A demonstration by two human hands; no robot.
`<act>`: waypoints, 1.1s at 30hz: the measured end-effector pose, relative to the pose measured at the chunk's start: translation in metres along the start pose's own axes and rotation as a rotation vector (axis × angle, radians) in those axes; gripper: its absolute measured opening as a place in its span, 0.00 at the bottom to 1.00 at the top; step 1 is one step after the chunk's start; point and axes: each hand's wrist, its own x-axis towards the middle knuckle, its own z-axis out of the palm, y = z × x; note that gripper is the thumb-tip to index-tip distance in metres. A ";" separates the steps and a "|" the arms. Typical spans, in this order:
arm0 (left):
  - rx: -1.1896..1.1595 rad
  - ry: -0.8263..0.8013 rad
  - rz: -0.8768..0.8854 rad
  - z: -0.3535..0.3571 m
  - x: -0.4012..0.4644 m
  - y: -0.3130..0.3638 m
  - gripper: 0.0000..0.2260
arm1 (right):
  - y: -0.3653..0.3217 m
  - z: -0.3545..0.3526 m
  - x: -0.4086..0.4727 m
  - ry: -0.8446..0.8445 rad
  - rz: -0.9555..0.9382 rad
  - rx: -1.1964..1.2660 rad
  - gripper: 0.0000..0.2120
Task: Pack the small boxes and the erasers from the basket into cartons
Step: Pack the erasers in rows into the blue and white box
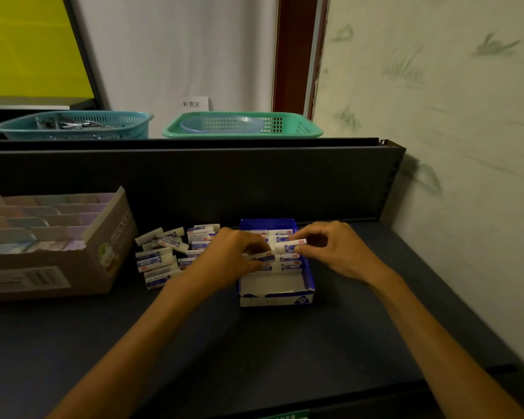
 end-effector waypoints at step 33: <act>0.168 -0.168 0.042 0.006 -0.003 -0.002 0.13 | -0.016 0.015 0.006 -0.217 0.041 -0.591 0.13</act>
